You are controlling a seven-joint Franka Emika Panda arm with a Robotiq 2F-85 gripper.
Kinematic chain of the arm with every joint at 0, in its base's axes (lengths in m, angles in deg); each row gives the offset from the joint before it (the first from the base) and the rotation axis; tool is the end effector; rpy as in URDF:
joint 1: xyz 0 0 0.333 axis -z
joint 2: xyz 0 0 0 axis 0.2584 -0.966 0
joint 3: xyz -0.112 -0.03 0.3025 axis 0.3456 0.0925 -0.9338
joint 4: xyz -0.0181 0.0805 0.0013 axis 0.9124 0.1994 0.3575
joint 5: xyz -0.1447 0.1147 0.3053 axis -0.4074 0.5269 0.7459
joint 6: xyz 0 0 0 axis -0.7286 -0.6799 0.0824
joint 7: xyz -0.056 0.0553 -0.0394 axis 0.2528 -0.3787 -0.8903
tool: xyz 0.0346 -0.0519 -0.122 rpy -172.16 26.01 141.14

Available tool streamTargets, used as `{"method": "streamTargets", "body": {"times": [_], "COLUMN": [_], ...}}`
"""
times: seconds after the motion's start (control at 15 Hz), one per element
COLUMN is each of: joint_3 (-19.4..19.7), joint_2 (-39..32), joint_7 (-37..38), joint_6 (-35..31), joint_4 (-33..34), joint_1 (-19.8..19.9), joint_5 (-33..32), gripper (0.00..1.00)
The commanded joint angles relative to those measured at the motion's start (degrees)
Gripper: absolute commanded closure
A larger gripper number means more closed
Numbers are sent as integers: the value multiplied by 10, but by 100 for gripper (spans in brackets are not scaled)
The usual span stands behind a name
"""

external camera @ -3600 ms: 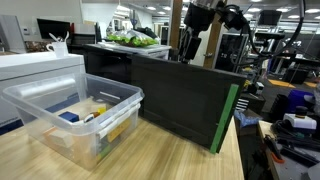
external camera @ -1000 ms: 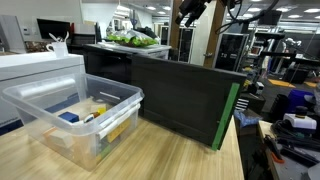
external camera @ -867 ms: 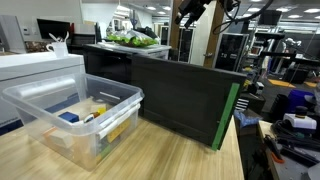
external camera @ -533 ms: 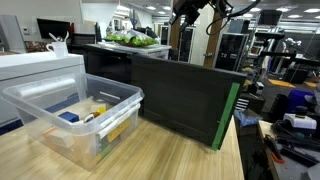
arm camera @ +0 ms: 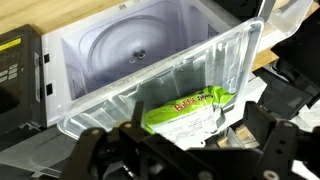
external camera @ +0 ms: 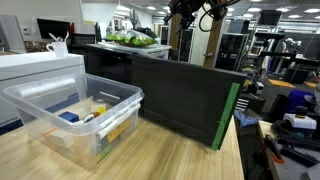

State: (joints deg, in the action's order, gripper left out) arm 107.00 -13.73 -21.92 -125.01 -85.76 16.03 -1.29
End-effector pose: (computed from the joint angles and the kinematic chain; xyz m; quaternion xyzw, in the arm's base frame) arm 0.4961 -0.1777 0.4938 -0.9308 0.1531 -0.2795 0.1790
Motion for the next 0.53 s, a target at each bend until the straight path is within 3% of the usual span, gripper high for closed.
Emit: {"method": "streamTargets", "body": {"times": [0.0, 0.47], "joint_3": [-11, -42], "joint_2": [-34, -87], "joint_7": [-4, -23], "joint_6": [42, 52], "joint_4": [28, 70], "joint_1": [30, 69], "joint_5": [49, 107], "gripper": [0, 0]}}
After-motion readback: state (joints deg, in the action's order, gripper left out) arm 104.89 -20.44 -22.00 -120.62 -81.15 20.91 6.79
